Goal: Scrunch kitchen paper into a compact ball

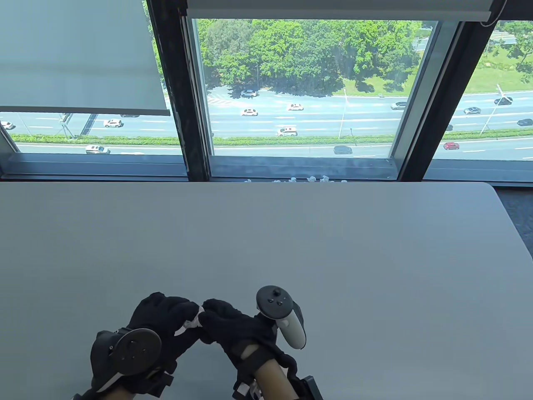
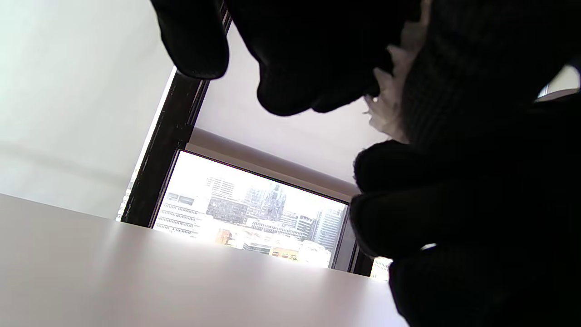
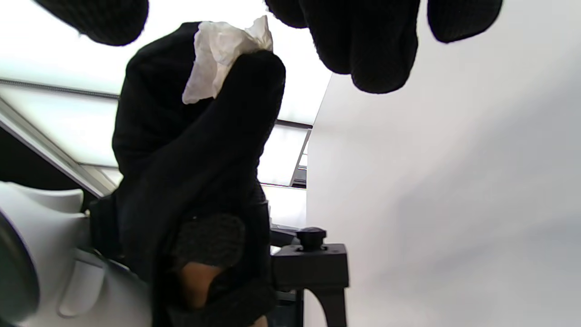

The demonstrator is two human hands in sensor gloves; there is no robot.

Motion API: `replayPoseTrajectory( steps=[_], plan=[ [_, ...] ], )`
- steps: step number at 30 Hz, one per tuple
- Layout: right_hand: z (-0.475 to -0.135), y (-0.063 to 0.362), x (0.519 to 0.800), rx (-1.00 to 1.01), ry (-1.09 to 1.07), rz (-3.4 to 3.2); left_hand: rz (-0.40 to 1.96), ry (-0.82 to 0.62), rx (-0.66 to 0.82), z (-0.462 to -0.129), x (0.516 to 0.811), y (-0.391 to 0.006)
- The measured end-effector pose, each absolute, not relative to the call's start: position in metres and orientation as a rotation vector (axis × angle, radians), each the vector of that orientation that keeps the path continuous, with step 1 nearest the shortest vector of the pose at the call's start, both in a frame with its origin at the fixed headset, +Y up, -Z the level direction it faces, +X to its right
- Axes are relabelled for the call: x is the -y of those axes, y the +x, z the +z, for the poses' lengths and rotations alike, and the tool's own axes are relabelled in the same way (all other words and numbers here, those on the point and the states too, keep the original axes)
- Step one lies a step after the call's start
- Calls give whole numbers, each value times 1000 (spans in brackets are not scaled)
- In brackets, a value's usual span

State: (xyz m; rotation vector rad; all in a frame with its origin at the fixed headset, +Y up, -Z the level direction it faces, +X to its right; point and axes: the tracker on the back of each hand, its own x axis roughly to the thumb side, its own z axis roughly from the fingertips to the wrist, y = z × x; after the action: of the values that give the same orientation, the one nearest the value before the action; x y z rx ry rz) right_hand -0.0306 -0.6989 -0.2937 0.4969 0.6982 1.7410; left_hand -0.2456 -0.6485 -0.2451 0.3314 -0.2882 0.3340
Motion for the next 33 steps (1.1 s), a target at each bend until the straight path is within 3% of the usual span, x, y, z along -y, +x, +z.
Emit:
replayPoseTrajectory(
  steps=[3, 5, 8, 13, 18, 21, 24, 28, 33],
  plan=[
    [-287, -48, 699, -705, 528, 1842, 266, 341, 341, -240, 651, -231],
    [-284, -50, 696, -593, 498, 2028, 169, 357, 336, -240, 654, -228],
    [-290, -41, 695, -534, 442, 1988, 378, 245, 396, -243, 659, -230],
    [-292, -48, 701, -693, 603, 1820, 283, 389, 341, -236, 650, -234],
    [-295, -34, 702, -669, 507, 1758, 345, 364, 258, -244, 645, -249],
    [-295, -39, 699, -669, 558, 1846, 347, 327, 311, -244, 651, -241],
    [-290, -42, 696, -501, 498, 2104, 215, 309, 333, -245, 657, -232],
    [-295, -38, 695, -469, 409, 2164, 358, 129, 375, -257, 664, -236],
    [-342, -42, 680, -59, 28, 2921, 413, 250, 243, -257, 654, -259]
  ],
)
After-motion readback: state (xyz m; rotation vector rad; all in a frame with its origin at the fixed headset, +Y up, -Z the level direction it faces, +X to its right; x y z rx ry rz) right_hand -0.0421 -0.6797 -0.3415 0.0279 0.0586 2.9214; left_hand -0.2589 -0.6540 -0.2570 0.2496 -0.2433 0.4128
